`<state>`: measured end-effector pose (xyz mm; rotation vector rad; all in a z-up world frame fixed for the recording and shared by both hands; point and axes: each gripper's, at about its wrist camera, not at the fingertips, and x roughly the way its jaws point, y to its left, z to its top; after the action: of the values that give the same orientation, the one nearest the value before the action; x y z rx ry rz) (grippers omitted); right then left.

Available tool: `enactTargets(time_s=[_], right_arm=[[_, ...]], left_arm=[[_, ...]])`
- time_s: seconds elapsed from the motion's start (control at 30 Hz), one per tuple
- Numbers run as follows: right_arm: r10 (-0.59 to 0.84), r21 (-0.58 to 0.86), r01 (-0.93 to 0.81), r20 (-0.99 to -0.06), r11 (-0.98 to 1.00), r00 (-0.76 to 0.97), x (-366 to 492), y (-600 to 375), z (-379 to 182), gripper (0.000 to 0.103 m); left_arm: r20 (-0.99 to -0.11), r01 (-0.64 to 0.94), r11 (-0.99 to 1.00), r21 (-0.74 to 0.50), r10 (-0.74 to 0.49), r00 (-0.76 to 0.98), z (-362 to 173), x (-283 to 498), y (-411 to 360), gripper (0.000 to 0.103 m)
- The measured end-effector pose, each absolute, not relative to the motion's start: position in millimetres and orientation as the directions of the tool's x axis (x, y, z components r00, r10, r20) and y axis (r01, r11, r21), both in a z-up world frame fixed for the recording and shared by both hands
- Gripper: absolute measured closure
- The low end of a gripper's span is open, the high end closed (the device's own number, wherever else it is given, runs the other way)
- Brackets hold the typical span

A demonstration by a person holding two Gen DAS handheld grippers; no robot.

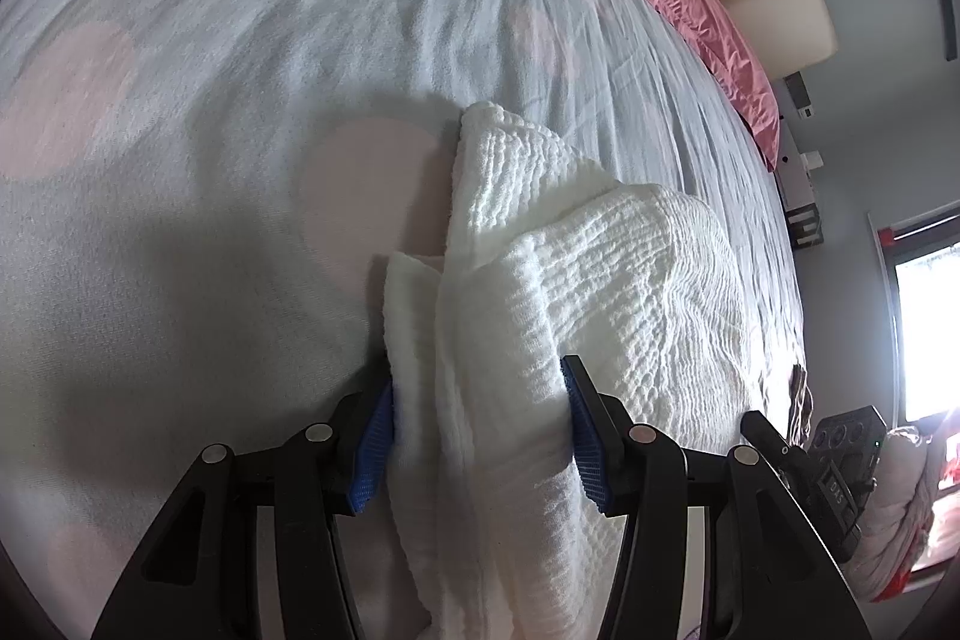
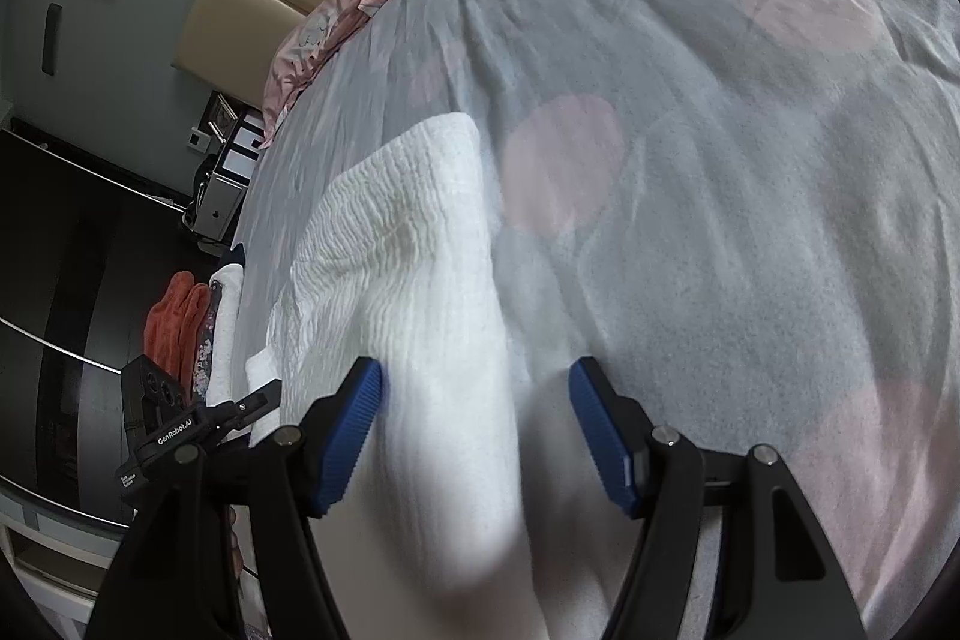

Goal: Fold clothes

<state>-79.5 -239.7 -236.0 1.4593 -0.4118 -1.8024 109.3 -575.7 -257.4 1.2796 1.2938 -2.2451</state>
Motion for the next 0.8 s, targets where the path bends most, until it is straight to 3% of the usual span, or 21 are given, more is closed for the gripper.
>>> enactTargets(time_s=[0.23,0.33,0.6,0.8], right_arm=[[-0.727,0.663,0.391,-0.687,-0.638,-0.021,-82,-260,-239,0.038],[-0.738,0.676,0.419,-0.674,-0.606,0.020,-74,-268,-239,0.038],[-0.708,0.631,0.444,-0.707,-0.635,-0.008,-71,-272,-242,0.069],[-0.693,0.562,0.527,-0.718,-0.638,-0.073,-59,-278,-227,0.079]], left_arm=[[-0.787,0.577,-0.584,-0.571,0.188,-0.587,-258,110,-576,0.050],[-0.793,0.578,-0.597,-0.556,0.173,-0.584,-257,110,-576,0.059],[-0.791,0.575,-0.603,-0.552,0.161,-0.591,-257,108,-574,0.080],[-0.816,0.569,-0.673,-0.473,0.089,-0.571,-243,104,-559,0.087]])
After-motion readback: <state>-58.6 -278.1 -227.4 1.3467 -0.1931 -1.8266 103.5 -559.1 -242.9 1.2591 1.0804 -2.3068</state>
